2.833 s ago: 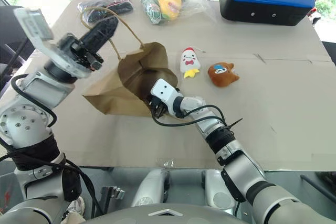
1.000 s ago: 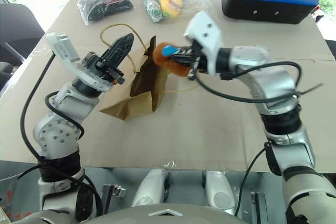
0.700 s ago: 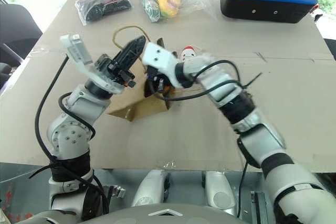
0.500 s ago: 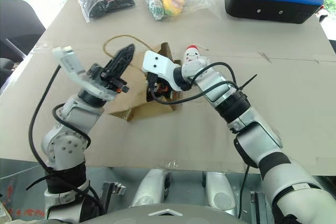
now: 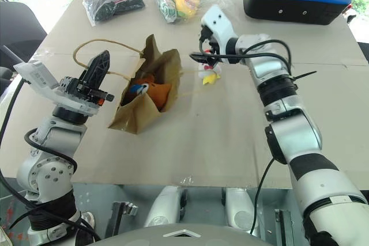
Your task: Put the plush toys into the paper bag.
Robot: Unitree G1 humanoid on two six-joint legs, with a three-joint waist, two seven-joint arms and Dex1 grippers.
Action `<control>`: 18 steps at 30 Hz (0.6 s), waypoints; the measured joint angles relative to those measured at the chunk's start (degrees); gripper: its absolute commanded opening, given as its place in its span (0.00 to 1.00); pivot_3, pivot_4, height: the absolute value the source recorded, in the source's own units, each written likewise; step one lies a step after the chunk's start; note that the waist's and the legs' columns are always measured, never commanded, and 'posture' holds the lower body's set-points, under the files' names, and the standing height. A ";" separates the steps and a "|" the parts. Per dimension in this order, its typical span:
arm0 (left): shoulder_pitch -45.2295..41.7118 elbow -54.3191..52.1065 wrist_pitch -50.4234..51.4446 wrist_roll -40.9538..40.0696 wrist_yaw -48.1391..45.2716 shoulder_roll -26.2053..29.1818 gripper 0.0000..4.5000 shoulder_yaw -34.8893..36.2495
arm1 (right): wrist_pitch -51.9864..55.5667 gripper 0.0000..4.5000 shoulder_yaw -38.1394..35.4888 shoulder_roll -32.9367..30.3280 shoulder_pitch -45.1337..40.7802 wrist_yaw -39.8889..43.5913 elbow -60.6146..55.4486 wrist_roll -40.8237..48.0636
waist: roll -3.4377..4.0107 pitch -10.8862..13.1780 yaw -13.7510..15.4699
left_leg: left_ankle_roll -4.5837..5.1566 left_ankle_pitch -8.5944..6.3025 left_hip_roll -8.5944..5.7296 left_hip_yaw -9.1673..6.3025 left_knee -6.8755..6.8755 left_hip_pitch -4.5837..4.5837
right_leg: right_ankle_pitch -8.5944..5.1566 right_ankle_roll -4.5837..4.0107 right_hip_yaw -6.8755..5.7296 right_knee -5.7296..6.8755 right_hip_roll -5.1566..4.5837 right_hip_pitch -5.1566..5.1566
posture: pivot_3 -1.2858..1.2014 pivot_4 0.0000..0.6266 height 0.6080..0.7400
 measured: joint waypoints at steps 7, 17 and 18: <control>-0.60 -2.80 0.11 -0.07 1.17 0.32 0.00 -0.75 | -11.51 0.18 1.38 2.35 -1.83 -3.73 13.05 -6.91 | 0.00 0.00 0.22 | -0.04 0.02 0.00 0.06 0.00 -0.05 | 0.00 0.01 0.03 0.04 -0.03 -0.08 | 0.52 0.24 1.00; -5.36 -0.80 0.44 -1.91 -0.11 -1.83 0.00 -5.75 | 4.94 0.00 -12.31 -14.42 8.99 11.00 -29.26 8.68 | 0.06 0.03 1.47 | -0.01 0.00 0.00 -0.03 0.01 -0.11 | 0.00 0.01 -0.03 0.03 -0.02 -0.09 | 0.52 0.24 1.00; -5.83 -0.31 0.47 -1.98 -0.31 -2.05 0.00 -6.42 | 8.32 0.00 -12.74 -15.51 10.33 11.90 -35.17 10.39 | 0.06 0.03 1.33 | 0.00 0.00 0.01 -0.03 0.01 -0.09 | 0.00 0.01 -0.02 0.03 -0.01 -0.09 | 0.52 0.24 1.00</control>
